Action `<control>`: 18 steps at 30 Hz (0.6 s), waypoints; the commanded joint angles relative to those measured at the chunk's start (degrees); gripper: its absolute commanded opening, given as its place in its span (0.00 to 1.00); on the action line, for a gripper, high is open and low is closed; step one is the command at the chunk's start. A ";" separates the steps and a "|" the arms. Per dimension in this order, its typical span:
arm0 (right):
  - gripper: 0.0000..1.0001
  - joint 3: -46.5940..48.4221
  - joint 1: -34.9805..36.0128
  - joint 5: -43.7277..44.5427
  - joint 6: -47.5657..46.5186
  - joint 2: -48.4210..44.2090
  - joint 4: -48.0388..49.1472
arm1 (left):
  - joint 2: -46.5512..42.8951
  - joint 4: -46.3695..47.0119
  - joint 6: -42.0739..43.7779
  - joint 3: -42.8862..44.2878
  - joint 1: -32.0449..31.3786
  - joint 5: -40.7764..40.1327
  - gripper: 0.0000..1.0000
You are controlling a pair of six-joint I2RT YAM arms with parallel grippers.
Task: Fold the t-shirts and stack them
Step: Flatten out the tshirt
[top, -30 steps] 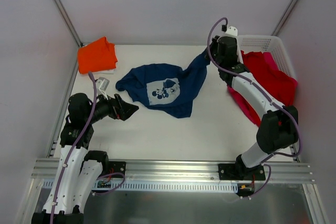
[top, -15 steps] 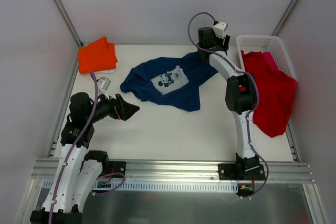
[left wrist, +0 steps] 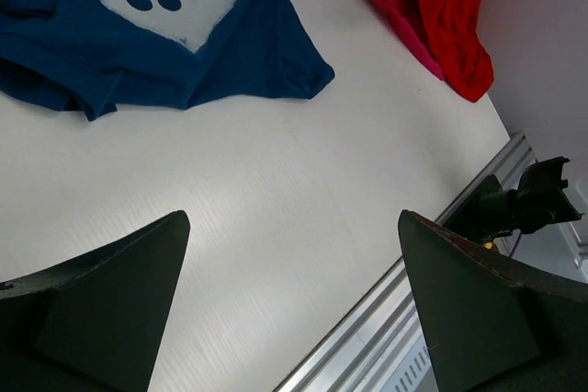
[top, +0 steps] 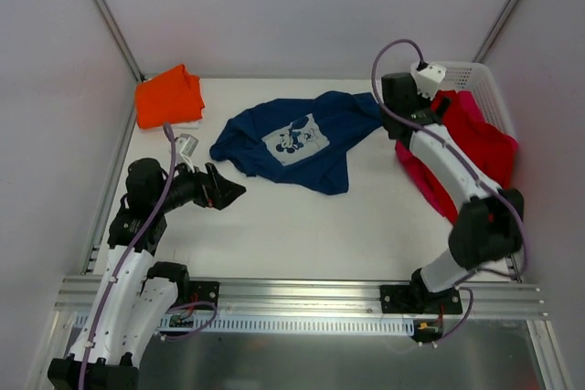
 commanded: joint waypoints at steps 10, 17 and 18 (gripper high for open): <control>1.00 -31.26 14.05 -14.57 11.67 -37.94 1.35 | 30.69 6.25 -15.28 15.16 -29.97 -27.94 0.99; 0.99 -39.87 14.75 -15.71 14.57 -52.62 -5.33 | 53.74 28.78 -26.64 21.48 -34.35 -32.05 0.99; 1.00 -41.27 14.75 -15.62 15.10 -55.16 -6.12 | 59.51 28.26 -27.42 23.50 -35.75 -32.93 0.99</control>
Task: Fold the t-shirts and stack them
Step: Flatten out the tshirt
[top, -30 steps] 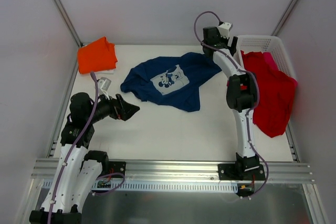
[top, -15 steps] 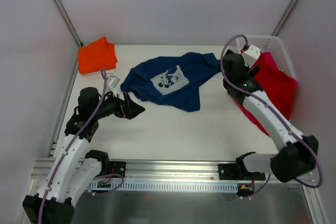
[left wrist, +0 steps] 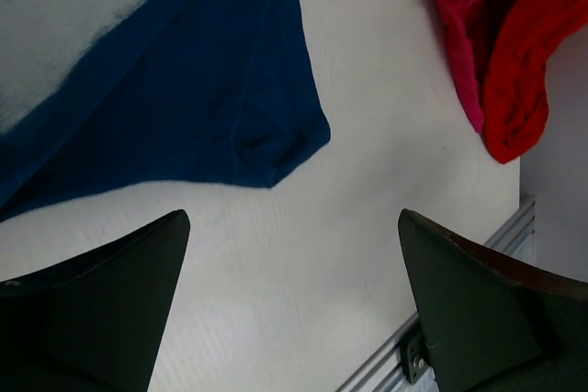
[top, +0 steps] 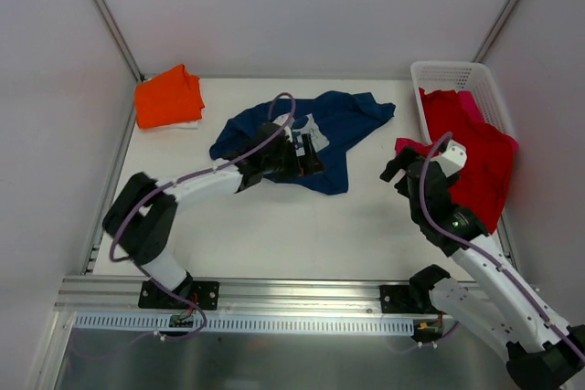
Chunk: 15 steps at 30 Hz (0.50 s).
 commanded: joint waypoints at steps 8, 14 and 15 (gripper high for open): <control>1.00 -4.87 0.46 -1.05 3.43 -12.23 -7.17 | 23.36 6.74 -13.75 17.26 -8.29 -16.97 0.99; 0.99 -4.60 0.55 0.62 2.99 -14.86 -9.73 | 22.84 -5.20 -23.05 20.86 -14.43 -32.62 0.99; 0.99 -4.69 0.55 0.62 2.91 -14.96 -9.73 | 21.79 -7.74 -24.47 21.04 -15.50 -37.43 0.99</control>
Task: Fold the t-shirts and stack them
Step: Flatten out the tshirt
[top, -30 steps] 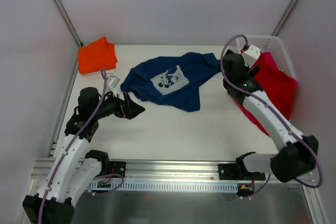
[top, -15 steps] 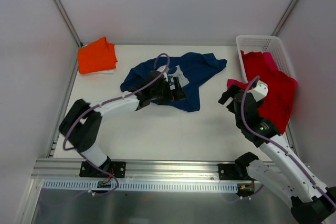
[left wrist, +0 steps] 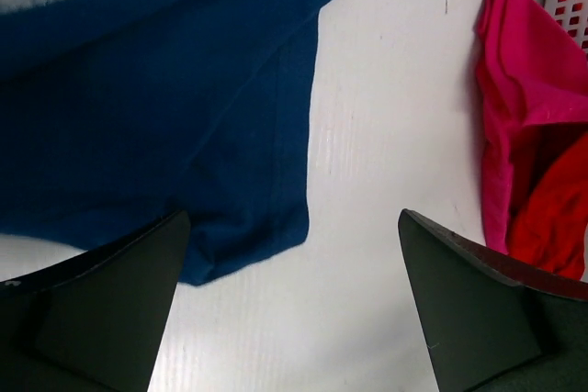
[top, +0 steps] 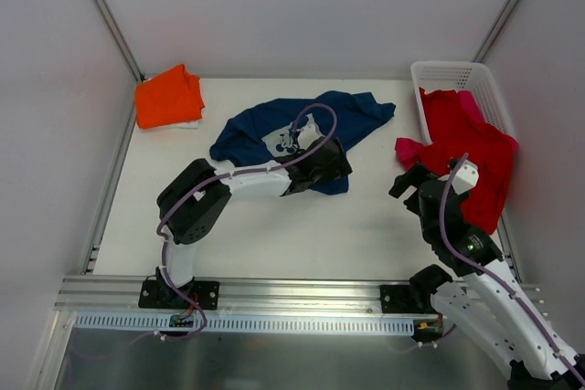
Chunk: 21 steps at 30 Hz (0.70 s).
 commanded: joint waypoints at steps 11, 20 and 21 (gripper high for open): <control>0.99 -0.96 0.35 0.95 2.83 -4.41 -4.48 | -2.55 -20.13 -21.73 2.82 -11.61 -25.83 0.98; 1.00 -0.96 0.35 1.48 3.01 -7.22 -7.73 | 2.90 -20.93 -24.38 5.00 -12.32 -28.46 0.93; 1.00 -0.87 0.35 1.39 3.01 -8.18 -8.25 | 3.43 -20.93 -24.12 5.71 -12.32 -28.64 0.93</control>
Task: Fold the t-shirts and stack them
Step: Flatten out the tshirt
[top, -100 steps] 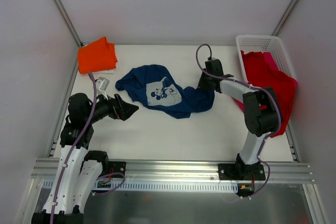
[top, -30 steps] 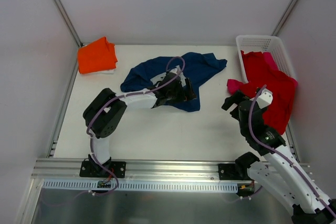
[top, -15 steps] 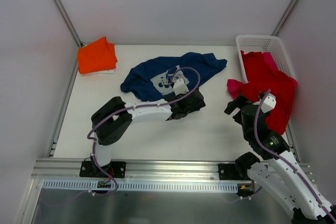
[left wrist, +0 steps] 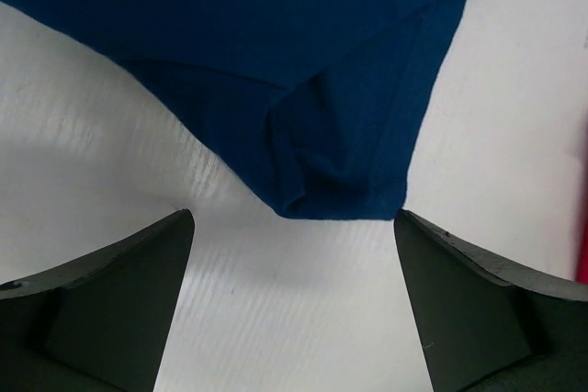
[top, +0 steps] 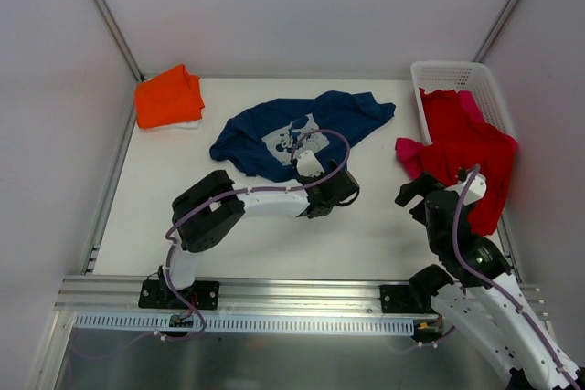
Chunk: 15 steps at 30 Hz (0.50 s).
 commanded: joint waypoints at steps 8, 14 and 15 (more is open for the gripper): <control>1.00 0.51 0.29 0.47 0.21 -5.43 -3.50 | 7.22 -1.52 -2.50 8.27 0.69 -2.58 0.81; 1.00 -0.28 0.29 1.00 -0.50 -5.35 -3.41 | 9.59 -1.60 -1.54 10.47 1.92 -1.53 0.21; 1.00 -0.37 0.29 1.00 -0.32 -5.35 -3.24 | 9.95 -1.52 -1.02 10.65 2.53 -1.01 0.15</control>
